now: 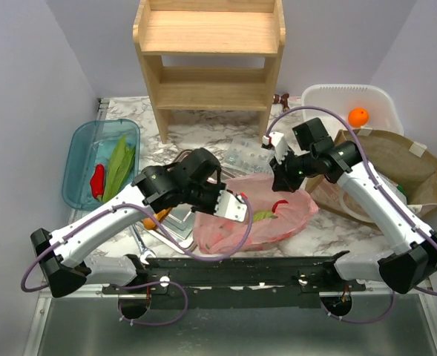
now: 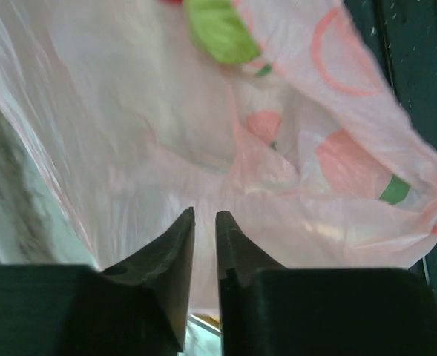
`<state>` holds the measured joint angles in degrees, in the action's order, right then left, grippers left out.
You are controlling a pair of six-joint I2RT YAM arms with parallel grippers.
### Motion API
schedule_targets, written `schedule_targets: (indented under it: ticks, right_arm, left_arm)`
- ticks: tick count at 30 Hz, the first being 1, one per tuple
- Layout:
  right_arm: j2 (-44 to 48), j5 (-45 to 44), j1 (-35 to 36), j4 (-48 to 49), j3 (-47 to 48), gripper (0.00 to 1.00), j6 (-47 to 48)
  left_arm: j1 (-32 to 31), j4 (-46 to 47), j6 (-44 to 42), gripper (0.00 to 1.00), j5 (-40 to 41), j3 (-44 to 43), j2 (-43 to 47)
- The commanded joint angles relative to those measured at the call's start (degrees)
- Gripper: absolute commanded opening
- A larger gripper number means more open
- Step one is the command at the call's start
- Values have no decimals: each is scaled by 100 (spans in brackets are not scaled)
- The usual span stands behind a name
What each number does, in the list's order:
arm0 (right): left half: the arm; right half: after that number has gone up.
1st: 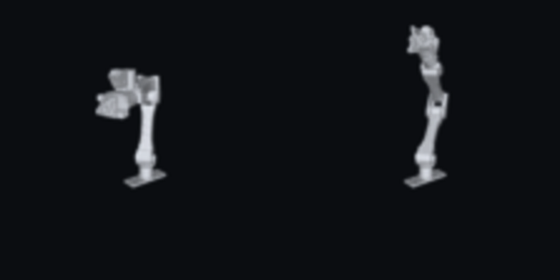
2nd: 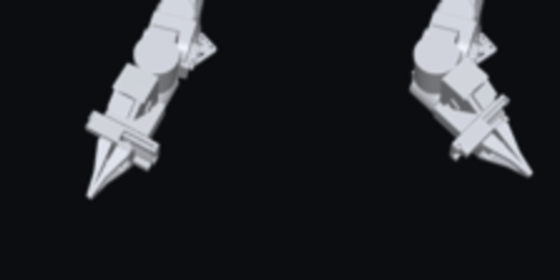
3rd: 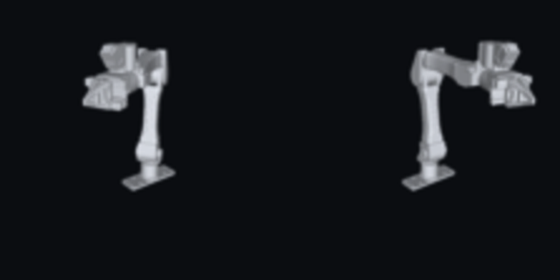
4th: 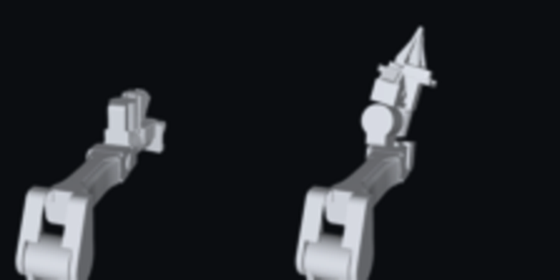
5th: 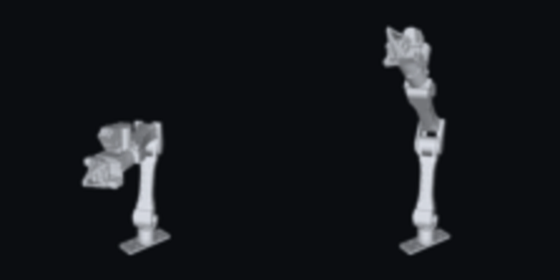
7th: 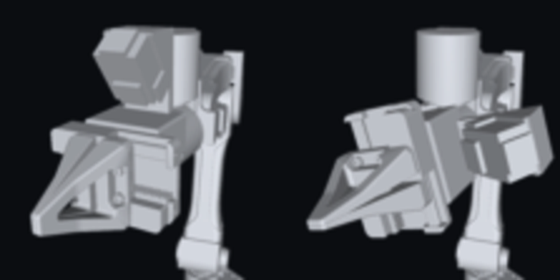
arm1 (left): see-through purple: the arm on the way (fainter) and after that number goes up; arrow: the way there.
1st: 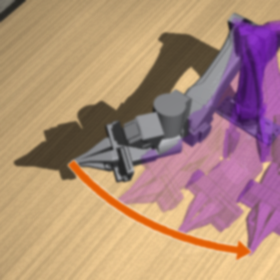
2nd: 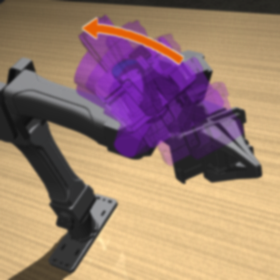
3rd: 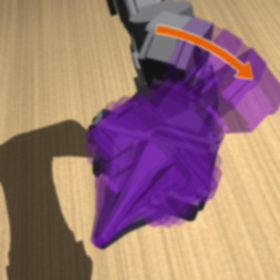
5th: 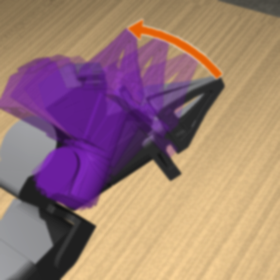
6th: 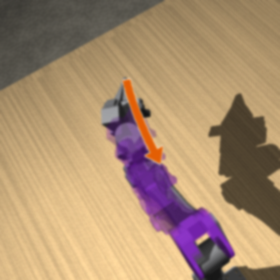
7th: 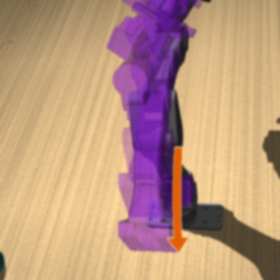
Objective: Untie the knot of the grocery bags and take out the mixed food
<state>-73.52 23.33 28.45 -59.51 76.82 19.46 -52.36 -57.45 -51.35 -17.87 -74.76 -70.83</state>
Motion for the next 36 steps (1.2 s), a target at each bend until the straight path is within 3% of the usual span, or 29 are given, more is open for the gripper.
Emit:
schedule_targets:
  ticks: [1,3,5,9,14,16,21,23,24,31,36]
  right_arm:
    - [-155,186,12,148,-231,1,-46]
    - [-163,131,10,136,-296,1,-21]
    - [-118,102,11,108,-376,1,-11]
    - [1,79,12,84,-492,1,-65]
    - [96,-16,12,77,-477,1,-93]
    - [84,-65,12,86,-481,1,-104]
    - [-2,-64,11,178,-519,1,-149]
    - [-77,-51,12,230,-540,1,-162]
    - [-103,-50,11,249,-545,1,-168]
    - [-236,-225,12,291,-610,1,-142]
    - [-207,-343,12,246,-691,1,-103]
  left_arm:
    - [-843,657,227,33,45,-176,-6]
    - [-1085,874,249,50,51,-72,-137]
    - [-1178,1023,255,54,25,-14,-392]
    - [-1180,1650,179,53,150,148,-888]
    - [-1154,2322,-108,38,845,313,-1785]
    - [-1166,2560,-298,38,988,514,-2029]
    - [-1285,2710,-265,74,149,428,-2111]
    - [-1372,2835,-247,84,22,361,-2191]
    - [-1404,2845,-250,95,-28,300,-2293]
    - [-1442,2609,-460,97,-532,107,-2988]
    - [-1409,2703,-680,96,-193,278,-3366]
